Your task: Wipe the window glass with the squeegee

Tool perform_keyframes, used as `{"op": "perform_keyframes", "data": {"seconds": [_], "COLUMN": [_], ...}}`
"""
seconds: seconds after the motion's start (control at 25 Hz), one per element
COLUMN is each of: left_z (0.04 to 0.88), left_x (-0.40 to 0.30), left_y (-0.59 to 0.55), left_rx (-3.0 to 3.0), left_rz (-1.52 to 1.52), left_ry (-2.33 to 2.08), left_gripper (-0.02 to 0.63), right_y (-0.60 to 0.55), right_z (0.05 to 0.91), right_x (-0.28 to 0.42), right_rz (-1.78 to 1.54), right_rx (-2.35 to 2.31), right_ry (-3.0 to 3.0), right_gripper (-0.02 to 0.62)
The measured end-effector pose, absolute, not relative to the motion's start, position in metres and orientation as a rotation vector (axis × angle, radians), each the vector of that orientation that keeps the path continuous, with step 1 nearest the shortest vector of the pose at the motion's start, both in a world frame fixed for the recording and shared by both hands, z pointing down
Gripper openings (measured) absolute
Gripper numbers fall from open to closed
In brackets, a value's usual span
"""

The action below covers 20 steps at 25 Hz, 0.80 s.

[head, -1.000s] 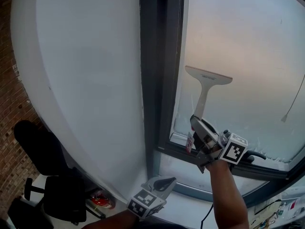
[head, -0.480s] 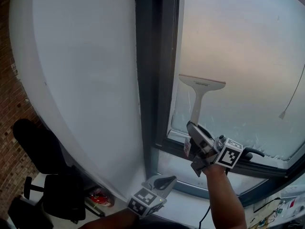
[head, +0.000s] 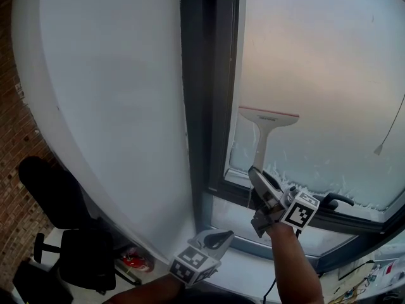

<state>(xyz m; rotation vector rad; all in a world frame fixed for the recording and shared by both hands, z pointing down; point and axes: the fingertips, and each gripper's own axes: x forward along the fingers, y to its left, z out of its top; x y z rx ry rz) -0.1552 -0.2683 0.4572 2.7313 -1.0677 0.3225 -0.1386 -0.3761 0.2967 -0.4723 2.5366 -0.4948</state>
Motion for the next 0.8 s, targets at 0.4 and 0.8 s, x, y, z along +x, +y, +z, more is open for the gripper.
{"op": "perform_keyframes", "data": {"seconds": [0.4, 0.8], "left_z": [0.452, 0.463], "left_x": [-0.157, -0.161], "left_y": [-0.269, -0.267], "left_rx": [2.748, 2.737], "left_rz": [0.286, 0.325], "left_ry": [-1.073, -1.076], "left_gripper": [0.001, 0.001], "right_y": [-0.367, -0.354], "right_z": [0.333, 0.386], "right_x": [-0.136, -0.135], "right_rz": [-0.570, -0.696], "right_rx": [-0.456, -0.457], "right_ry": [2.453, 2.377], "right_gripper": [0.092, 0.091]}}
